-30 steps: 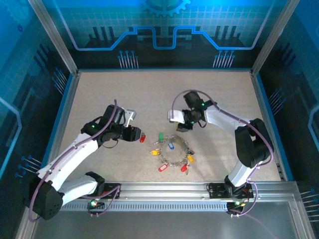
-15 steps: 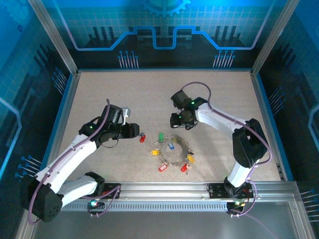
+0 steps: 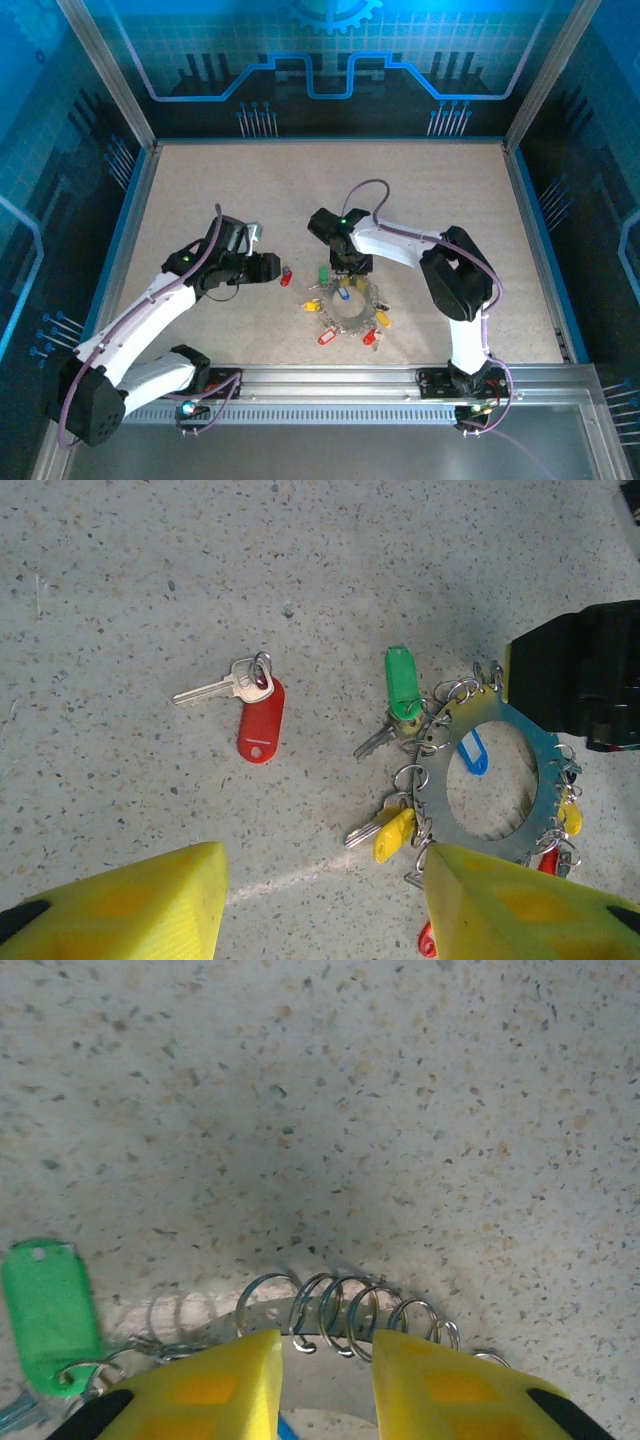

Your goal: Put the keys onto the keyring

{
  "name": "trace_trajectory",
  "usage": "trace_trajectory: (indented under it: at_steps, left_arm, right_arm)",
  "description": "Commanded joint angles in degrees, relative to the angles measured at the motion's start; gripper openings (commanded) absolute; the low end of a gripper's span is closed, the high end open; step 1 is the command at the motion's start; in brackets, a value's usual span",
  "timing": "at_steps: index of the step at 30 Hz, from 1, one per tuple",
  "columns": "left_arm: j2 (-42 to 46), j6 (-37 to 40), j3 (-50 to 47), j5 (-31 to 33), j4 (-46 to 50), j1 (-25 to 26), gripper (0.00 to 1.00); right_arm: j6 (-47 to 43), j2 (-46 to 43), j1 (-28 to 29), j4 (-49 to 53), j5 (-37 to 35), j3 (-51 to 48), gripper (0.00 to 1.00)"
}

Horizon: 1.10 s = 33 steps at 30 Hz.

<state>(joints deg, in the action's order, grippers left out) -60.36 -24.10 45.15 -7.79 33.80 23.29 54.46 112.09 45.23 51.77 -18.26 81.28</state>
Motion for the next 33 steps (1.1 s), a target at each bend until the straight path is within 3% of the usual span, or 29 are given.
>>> trace_trajectory:
  at_steps: [1, 13, 33]
  left_arm:
    - [0.09, -0.52, -0.76, -1.94, -1.53, -0.49, 0.56]
    - [0.04, -0.06, -0.83, -2.30, -1.13, -0.46, 0.56]
    - [-0.06, 0.37, -0.94, -2.67, -0.77, -0.48, 0.56]
  right_arm:
    - [1.01, 1.82, 0.85, 2.37, -2.30, 2.89, 0.29]
    - [0.41, 5.94, 0.99, 2.62, -1.47, 4.76, 0.27]
    - [-1.09, 5.59, 1.02, 4.04, -4.50, 3.45, 0.18]
